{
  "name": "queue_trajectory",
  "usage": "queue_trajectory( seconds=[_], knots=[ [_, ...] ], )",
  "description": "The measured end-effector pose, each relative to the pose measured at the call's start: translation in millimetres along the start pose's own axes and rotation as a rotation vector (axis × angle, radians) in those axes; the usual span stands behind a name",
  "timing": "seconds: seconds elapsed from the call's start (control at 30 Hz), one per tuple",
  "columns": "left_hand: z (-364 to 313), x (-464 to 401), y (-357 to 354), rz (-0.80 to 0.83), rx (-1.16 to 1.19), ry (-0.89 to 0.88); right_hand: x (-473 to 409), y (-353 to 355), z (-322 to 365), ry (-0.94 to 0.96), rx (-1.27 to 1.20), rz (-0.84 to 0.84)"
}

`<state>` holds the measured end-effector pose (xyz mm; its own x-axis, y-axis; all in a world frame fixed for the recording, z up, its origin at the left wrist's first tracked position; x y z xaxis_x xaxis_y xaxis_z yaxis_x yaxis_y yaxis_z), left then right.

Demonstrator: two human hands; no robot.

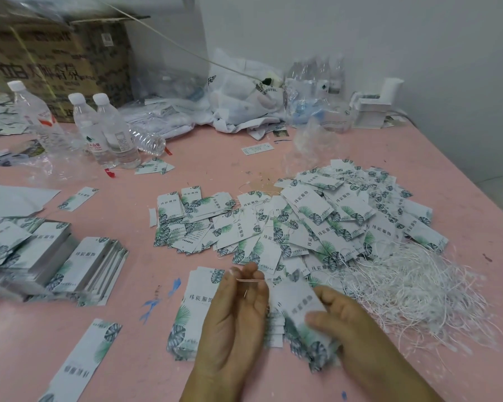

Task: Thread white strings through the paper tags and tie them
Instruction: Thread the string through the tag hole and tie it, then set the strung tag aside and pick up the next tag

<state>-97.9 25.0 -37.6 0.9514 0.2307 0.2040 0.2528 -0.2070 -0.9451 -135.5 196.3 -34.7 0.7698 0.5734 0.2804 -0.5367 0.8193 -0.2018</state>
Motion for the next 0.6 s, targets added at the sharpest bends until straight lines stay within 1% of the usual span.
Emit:
queue_trajectory(
  seconds=[0.07,0.13,0.17,0.2,0.27,0.33,0.43,0.53,0.6],
  knots=[
    [6.4,2.9,0.0,-0.085,-0.259,-0.114,-2.0,11.0,3.0,0.04,-0.144,-0.092],
    [11.0,9.5,1.3,-0.102,-0.672,-0.233,-3.9,15.4,5.6,0.087,-0.21,-0.136],
    [13.3,12.6,2.3,-0.062,-0.88,-0.295,-4.1,14.5,6.9,0.108,-0.209,-0.139],
    [15.3,15.4,3.6,-0.015,-1.037,-0.349,-4.3,12.8,8.7,0.126,-0.194,-0.141],
    [18.4,18.4,5.2,0.048,-1.225,-0.418,-5.7,11.6,14.5,0.153,-0.098,-0.175],
    [19.6,18.7,7.3,0.056,-1.345,-0.454,-13.2,17.3,27.2,0.184,0.057,-0.285],
    [21.0,18.8,9.7,0.022,-1.343,-0.425,-38.2,33.9,60.9,0.284,0.309,-0.489],
    [22.2,19.1,10.7,0.019,-1.383,-0.435,-77.4,50.8,92.9,0.354,0.472,-0.591],
    [22.4,19.1,11.6,0.009,-1.385,-0.43,-106.4,61.4,102.9,0.333,0.569,-0.636]
  ],
)
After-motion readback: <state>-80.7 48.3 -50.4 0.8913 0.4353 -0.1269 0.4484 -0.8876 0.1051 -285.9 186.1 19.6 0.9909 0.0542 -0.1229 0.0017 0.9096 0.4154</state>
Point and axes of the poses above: each hand's wrist, its own x-axis away from the middle knuckle, its own y-axis out of the back of the hand, z = x × y, the point moved 2 cm from there along -x, towards the middle knuckle, and after that the axes turned 1 degree about -y, right-handed, at the moved point
